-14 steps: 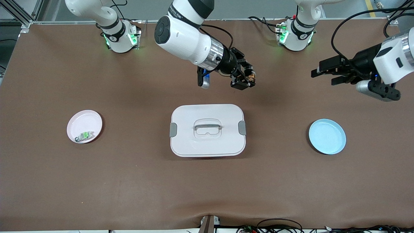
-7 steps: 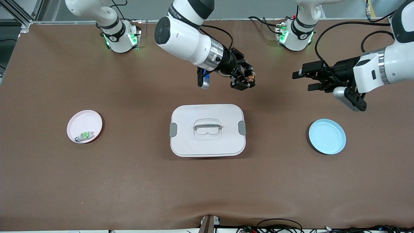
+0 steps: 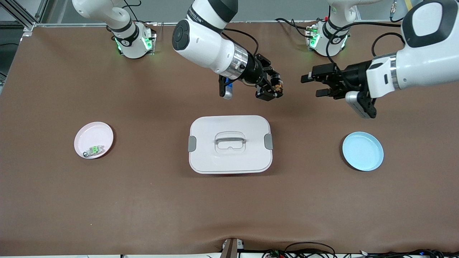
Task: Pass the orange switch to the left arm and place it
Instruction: 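Reach the left gripper toward the orange switch held by the right gripper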
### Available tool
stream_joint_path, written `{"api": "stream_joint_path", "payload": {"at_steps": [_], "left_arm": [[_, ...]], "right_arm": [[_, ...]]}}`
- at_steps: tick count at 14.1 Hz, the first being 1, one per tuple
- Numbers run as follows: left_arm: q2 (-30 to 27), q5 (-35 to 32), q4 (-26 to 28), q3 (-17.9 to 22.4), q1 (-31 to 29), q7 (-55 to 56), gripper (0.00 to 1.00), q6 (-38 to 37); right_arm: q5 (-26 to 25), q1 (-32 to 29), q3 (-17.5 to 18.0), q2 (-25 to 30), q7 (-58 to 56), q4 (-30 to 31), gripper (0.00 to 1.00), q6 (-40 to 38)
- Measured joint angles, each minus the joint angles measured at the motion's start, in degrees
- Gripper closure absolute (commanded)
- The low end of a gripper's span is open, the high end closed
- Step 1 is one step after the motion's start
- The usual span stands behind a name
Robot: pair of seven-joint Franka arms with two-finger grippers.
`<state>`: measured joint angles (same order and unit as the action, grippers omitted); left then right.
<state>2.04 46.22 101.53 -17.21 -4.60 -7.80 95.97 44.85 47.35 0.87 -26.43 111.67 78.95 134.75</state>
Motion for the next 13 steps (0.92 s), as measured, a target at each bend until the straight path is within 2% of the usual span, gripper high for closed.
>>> {"api": "stream_joint_path", "payload": {"at_steps": [5, 8, 10, 13], "left_arm": [[-0.2, 0.7, 3.9, -2.4, 0.0, -3.7, 0.02, 2.9], [-0.3, 3.6, 5.3, -4.3, 0.0, -3.8, 0.03, 5.3], [-0.3, 5.4, 6.1, -5.0, 0.0, -3.8, 0.08, 7.3], [-0.3, 7.7, 7.2, -6.1, 0.0, -3.9, 0.20, 9.7]], "right_arm": [[0.0, 0.0, 0.0, 0.0, 0.0, 0.0, 0.69, 0.0], [0.0, 0.0, 0.0, 0.0, 0.0, 0.0, 0.69, 0.0], [0.0, 0.0, 0.0, 0.0, 0.0, 0.0, 0.69, 0.0], [0.0, 0.0, 0.0, 0.0, 0.0, 0.0, 0.69, 0.0]]}}
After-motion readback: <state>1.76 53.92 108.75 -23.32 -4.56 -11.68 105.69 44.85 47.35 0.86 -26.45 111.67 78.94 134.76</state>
